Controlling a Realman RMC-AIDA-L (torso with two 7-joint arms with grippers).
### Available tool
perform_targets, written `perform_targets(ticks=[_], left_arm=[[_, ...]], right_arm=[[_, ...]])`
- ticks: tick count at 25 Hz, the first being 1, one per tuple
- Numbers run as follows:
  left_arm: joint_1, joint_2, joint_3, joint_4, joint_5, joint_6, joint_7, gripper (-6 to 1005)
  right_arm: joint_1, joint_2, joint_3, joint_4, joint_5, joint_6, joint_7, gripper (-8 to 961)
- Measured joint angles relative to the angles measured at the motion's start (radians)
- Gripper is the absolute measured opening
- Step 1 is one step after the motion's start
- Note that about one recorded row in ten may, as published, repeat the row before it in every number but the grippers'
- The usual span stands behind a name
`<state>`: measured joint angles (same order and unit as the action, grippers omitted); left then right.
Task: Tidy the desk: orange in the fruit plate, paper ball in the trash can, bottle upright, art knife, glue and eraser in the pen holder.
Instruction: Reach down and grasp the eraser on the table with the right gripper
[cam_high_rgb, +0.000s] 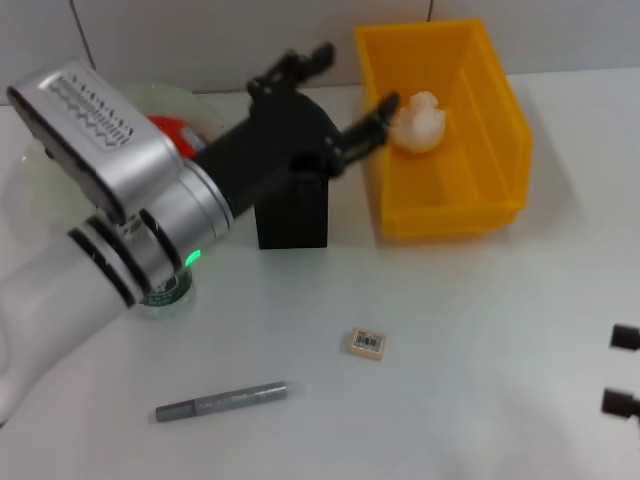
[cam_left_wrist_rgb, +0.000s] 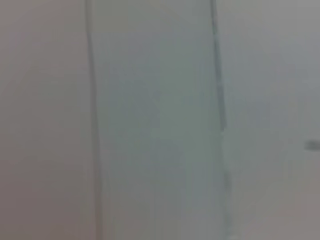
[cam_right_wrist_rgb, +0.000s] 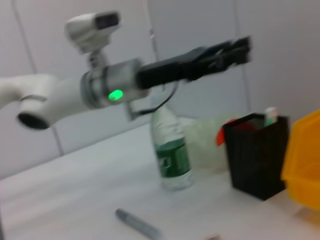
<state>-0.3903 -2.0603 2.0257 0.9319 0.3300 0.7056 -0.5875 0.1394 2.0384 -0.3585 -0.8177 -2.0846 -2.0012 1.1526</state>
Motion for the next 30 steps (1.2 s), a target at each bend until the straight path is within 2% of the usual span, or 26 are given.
perform_targets(ticks=[1, 2, 3, 4, 5, 6, 7, 8, 11, 14, 18, 19, 20, 21, 24, 25, 26, 27, 30], left_arm=[[0.0, 0.0, 0.0, 0.0, 0.0, 0.0, 0.0, 736], [0.04, 0.005, -0.023, 0.04, 0.141, 0.054, -0.119, 777], [0.053, 0.007, -0.039, 0.05, 0.194, 0.087, -0.166, 818], [0.066, 0.01, -0.06, 0.055, 0.253, 0.134, -0.223, 818], [0.066, 0.01, -0.06, 0.055, 0.253, 0.134, -0.223, 818], [0.079, 0.014, -0.096, 0.055, 0.315, 0.194, -0.28, 818], [0.099, 0.015, -0.211, 0.004, 0.441, 0.401, -0.372, 818], [0.101, 0.015, -0.233, -0.009, 0.459, 0.429, -0.379, 818], [0.118, 0.02, -0.388, -0.113, 0.594, 0.66, -0.401, 818], [0.147, 0.022, -0.474, -0.159, 0.686, 0.763, -0.389, 818], [0.196, 0.021, -0.56, -0.187, 0.82, 0.788, -0.378, 818], [0.196, 0.021, -0.56, -0.187, 0.82, 0.788, -0.378, 818], [0.208, 0.021, -0.575, -0.191, 0.852, 0.79, -0.378, 818], [0.221, 0.021, -0.582, -0.194, 0.87, 0.791, -0.381, 818], [0.23, 0.022, -0.586, -0.195, 0.875, 0.791, -0.381, 817], [0.247, 0.023, -0.594, -0.199, 0.878, 0.792, -0.377, 817], [0.247, 0.023, -0.594, -0.199, 0.878, 0.792, -0.377, 817], [0.247, 0.023, -0.594, -0.199, 0.878, 0.792, -0.377, 817], [0.261, 0.023, -0.607, -0.236, 0.882, 0.793, -0.359, 817]], right_arm=[[0.003, -0.004, 0.018, -0.004, 0.001, -0.005, 0.014, 778], [0.008, -0.008, 0.033, -0.01, 0.002, -0.014, 0.032, 778], [0.013, -0.014, 0.048, -0.017, 0.002, -0.025, 0.048, 778], [0.019, -0.019, 0.058, -0.024, 0.002, -0.036, 0.062, 778], [0.024, -0.023, 0.069, -0.035, 0.002, -0.046, 0.08, 778], [0.031, -0.027, 0.08, -0.051, 0.002, -0.054, 0.1, 778], [0.039, -0.03, 0.088, -0.074, 0.002, -0.058, 0.13, 778], [0.047, -0.032, 0.093, -0.093, 0.002, -0.06, 0.155, 778], [0.075, -0.036, 0.089, -0.172, 0.002, -0.075, 0.253, 778], [0.12, -0.034, 0.061, -0.288, -0.003, -0.114, 0.366, 778], [0.19, -0.031, -0.066, -0.46, -0.006, -0.119, 0.581, 778], [0.21, -0.034, -0.111, -0.498, -0.01, -0.114, 0.645, 778], [0.262, -0.044, -0.201, -0.551, -0.035, -0.099, 0.76, 778], [0.262, -0.044, -0.201, -0.551, -0.035, -0.099, 0.76, 778], [0.37, -0.052, -0.321, -0.578, -0.125, -0.053, 0.895, 778], [0.448, -0.046, -0.397, -0.569, -0.213, -0.015, 0.943, 778], [0.448, -0.046, -0.397, -0.569, -0.213, -0.015, 0.943, 778], [0.484, -0.038, -0.434, -0.558, -0.254, 0.001, 0.958, 778], [0.584, -0.002, -0.543, -0.503, -0.354, 0.059, 0.985, 778]])
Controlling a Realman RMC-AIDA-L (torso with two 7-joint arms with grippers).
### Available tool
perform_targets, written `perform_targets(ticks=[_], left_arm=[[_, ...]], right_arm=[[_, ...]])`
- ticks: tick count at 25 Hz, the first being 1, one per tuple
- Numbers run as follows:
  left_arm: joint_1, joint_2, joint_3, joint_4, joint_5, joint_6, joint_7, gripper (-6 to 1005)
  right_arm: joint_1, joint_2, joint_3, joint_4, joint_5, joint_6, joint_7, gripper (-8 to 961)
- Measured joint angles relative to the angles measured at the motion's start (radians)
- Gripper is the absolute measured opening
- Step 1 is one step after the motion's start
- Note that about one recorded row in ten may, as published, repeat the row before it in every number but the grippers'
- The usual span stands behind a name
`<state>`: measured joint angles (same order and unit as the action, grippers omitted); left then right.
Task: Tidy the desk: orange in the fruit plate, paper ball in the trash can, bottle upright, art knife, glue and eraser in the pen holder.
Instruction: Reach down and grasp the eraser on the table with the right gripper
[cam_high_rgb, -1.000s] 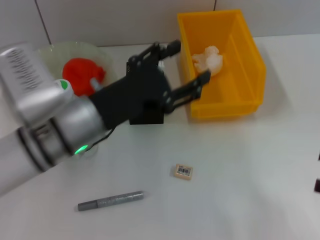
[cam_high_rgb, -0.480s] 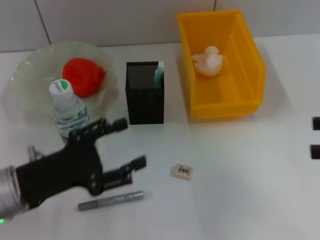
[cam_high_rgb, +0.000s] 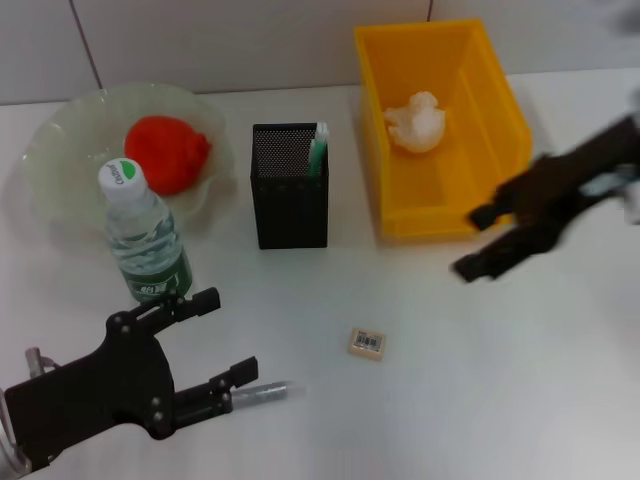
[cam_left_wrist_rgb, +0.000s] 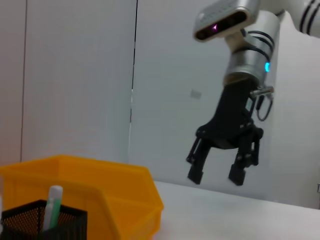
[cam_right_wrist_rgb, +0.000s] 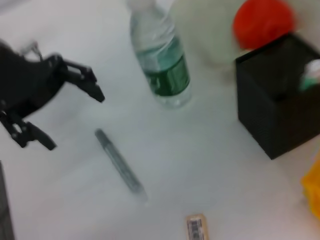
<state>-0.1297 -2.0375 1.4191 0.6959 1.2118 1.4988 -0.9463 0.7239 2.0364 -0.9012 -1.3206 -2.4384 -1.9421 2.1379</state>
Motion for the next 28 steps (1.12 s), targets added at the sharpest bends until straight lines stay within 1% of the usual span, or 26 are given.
perform_targets(ticks=[2, 3, 5, 6, 8, 10, 18, 22, 28], left_arm=[[0.0, 0.0, 0.0, -0.006, 0.002, 0.0, 0.007, 817], [0.002, 0.001, 0.0, -0.013, 0.004, 0.0, 0.018, 817], [0.003, 0.002, 0.0, -0.016, 0.006, 0.001, 0.019, 817], [0.003, 0.002, 0.0, -0.016, 0.006, 0.001, 0.019, 817], [0.004, 0.008, -0.009, -0.022, 0.03, 0.0, 0.016, 817], [0.005, 0.008, -0.014, -0.026, 0.043, -0.003, 0.016, 817], [0.006, 0.006, -0.016, -0.032, 0.054, -0.002, 0.021, 817], [0.001, 0.007, -0.016, -0.032, 0.056, 0.001, 0.024, 817], [-0.004, 0.007, -0.015, -0.032, 0.058, 0.001, 0.026, 817]], right_arm=[[0.053, 0.028, -0.07, 0.043, -0.057, 0.052, 0.009, 778], [0.072, 0.037, -0.103, 0.063, -0.075, 0.071, 0.013, 778], [0.105, 0.044, -0.202, 0.115, -0.09, 0.127, 0.035, 778], [0.114, 0.044, -0.259, 0.14, -0.089, 0.16, 0.047, 778], [0.124, 0.045, -0.339, 0.17, -0.087, 0.208, 0.058, 778], [0.134, 0.047, -0.413, 0.2, -0.086, 0.253, 0.068, 778], [0.159, 0.05, -0.633, 0.253, -0.017, 0.369, 0.161, 777], [0.16, 0.051, -0.718, 0.254, -0.017, 0.414, 0.208, 777], [0.16, 0.051, -0.792, 0.257, -0.019, 0.447, 0.259, 777]])
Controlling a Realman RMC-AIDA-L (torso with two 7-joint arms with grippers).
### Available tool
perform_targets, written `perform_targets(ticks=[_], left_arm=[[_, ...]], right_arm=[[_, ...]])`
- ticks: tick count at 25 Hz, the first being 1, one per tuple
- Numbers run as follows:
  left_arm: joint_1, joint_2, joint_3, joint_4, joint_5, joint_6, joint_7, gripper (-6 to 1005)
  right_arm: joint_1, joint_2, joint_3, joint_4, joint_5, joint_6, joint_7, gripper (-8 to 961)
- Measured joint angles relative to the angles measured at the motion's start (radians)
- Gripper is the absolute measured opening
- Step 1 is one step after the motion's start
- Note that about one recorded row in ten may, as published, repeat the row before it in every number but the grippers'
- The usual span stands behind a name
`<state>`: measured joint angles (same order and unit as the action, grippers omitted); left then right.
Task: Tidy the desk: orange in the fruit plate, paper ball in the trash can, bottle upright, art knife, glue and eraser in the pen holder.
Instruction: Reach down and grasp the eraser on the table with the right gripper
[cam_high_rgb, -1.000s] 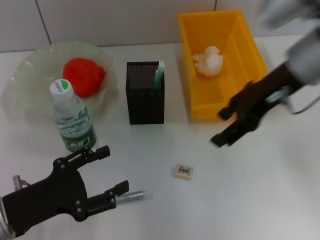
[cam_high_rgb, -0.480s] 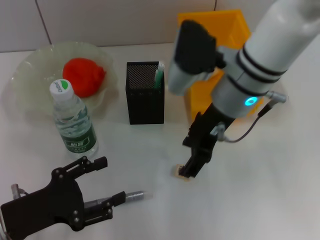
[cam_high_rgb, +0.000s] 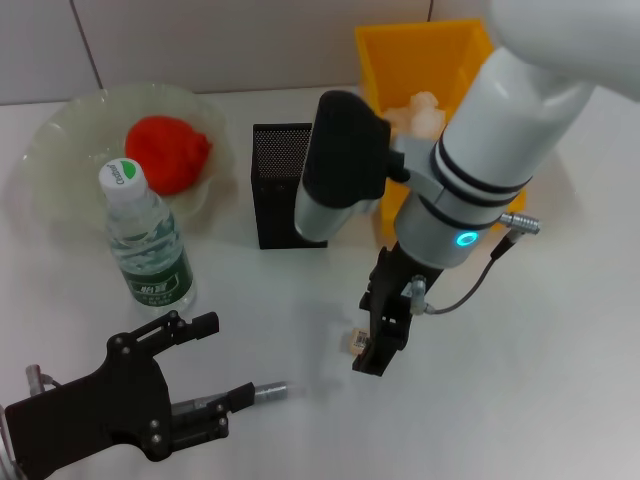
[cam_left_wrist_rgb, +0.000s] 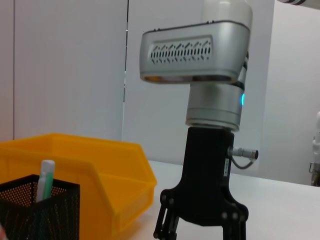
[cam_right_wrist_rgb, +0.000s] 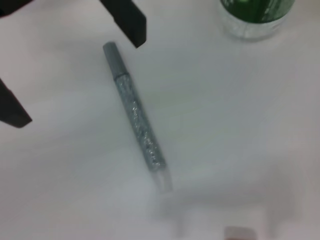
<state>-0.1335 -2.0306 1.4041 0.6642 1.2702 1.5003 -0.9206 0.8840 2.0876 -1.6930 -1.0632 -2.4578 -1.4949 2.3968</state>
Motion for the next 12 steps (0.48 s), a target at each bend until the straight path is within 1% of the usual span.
perform_targets(ticks=[6, 12], left_arm=[[-0.001, 0.001, 0.005, 0.0, 0.0, 0.001, 0.003, 816], [-0.003, 0.0, 0.005, 0.0, 0.012, 0.003, 0.013, 816]], right_arm=[[0.0, 0.0, -0.055, 0.01, -0.01, 0.037, 0.058, 777], [0.004, 0.0, -0.076, 0.018, -0.02, 0.053, 0.097, 777]])
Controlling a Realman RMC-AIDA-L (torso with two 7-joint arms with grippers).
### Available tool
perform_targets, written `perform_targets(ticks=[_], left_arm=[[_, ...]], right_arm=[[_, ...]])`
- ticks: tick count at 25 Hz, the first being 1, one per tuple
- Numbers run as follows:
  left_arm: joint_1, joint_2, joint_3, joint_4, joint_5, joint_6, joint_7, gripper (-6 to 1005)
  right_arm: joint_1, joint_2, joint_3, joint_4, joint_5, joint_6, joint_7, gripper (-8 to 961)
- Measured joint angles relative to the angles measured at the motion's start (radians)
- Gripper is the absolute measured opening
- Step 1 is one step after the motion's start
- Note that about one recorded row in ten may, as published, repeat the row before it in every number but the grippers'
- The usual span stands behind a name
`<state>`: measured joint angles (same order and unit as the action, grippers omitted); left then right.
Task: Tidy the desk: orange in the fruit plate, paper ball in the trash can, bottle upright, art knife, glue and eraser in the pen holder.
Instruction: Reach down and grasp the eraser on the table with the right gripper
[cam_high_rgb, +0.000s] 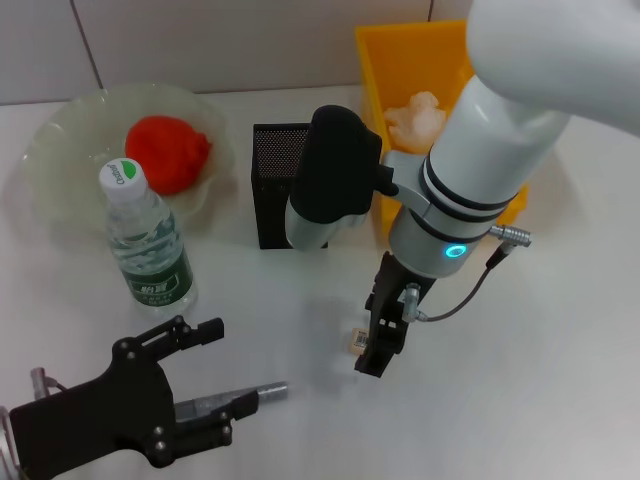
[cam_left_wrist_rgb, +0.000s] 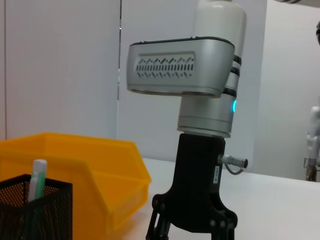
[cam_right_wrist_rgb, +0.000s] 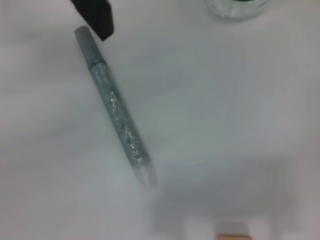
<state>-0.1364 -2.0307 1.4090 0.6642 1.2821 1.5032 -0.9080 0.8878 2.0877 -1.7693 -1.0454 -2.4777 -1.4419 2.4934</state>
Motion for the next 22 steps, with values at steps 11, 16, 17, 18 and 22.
perform_targets(ticks=[11, 16, 17, 18, 22], left_arm=[[-0.006, -0.006, -0.005, 0.0, 0.015, 0.002, 0.0, 816], [-0.006, -0.007, -0.003, 0.0, 0.015, 0.003, 0.0, 816], [-0.006, -0.007, -0.003, 0.0, 0.015, 0.003, 0.0, 816], [-0.006, -0.008, -0.003, 0.0, 0.015, 0.004, 0.0, 816], [-0.006, -0.008, -0.001, 0.0, 0.015, 0.007, 0.0, 816]], right_arm=[[0.004, 0.002, -0.02, 0.02, -0.005, 0.021, 0.02, 648], [0.006, 0.002, -0.053, 0.023, -0.001, 0.042, 0.038, 603], [0.006, 0.002, -0.06, 0.025, -0.001, 0.047, 0.041, 604], [0.007, 0.002, -0.067, 0.028, 0.0, 0.051, 0.043, 604], [0.015, 0.003, -0.076, 0.042, 0.002, 0.064, 0.053, 571]])
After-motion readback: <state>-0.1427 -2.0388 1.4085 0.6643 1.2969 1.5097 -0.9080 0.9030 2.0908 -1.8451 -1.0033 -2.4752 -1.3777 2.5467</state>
